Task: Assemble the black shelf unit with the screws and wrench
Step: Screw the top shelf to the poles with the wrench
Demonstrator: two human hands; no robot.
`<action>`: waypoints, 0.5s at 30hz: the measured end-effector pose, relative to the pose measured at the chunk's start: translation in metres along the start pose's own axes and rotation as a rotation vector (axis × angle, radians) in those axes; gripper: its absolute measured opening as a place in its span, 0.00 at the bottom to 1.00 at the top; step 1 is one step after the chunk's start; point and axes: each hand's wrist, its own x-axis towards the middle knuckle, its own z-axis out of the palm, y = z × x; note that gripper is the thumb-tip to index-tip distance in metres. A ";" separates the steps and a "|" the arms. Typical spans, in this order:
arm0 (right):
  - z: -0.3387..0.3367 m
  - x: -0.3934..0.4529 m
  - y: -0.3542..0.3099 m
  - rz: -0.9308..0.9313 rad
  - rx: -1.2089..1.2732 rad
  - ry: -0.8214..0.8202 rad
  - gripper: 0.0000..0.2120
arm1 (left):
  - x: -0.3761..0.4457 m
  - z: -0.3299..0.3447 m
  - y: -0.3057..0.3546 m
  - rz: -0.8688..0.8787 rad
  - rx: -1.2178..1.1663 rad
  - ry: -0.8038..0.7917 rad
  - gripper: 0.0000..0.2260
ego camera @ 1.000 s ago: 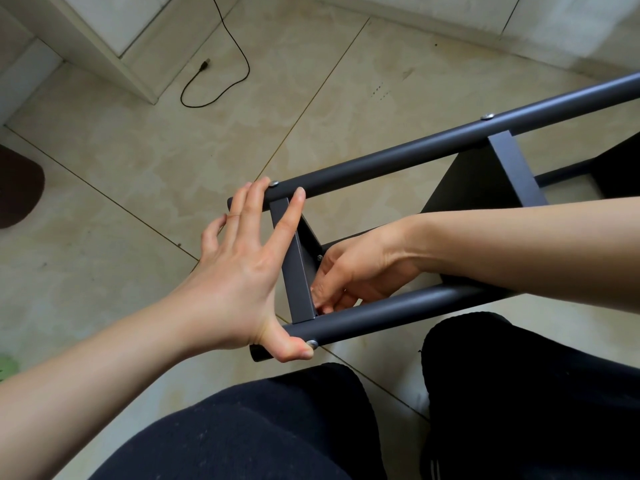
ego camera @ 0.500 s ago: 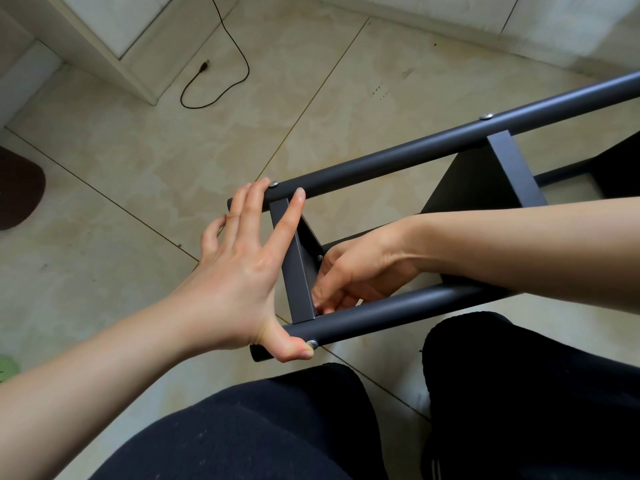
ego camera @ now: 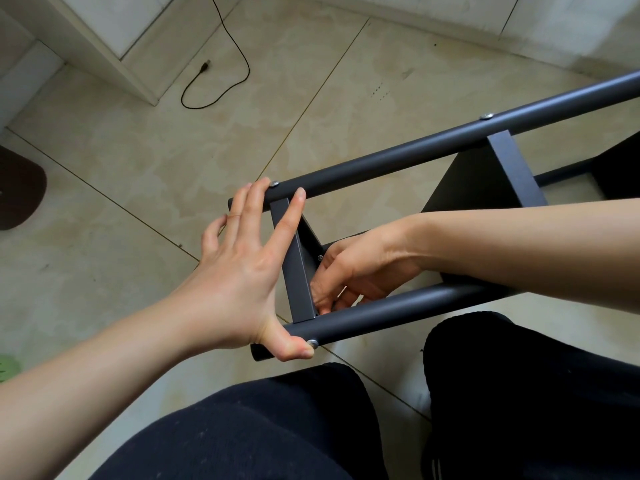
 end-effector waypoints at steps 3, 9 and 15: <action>0.002 -0.001 0.000 -0.019 -0.014 0.006 0.10 | 0.000 0.000 0.000 0.000 0.002 -0.002 0.71; 0.008 0.000 -0.003 0.000 -0.090 0.073 0.11 | 0.001 0.001 0.000 -0.003 0.000 -0.008 0.70; 0.016 -0.022 -0.008 -0.033 -0.294 0.248 0.12 | 0.003 -0.002 0.001 -0.031 0.012 -0.059 0.70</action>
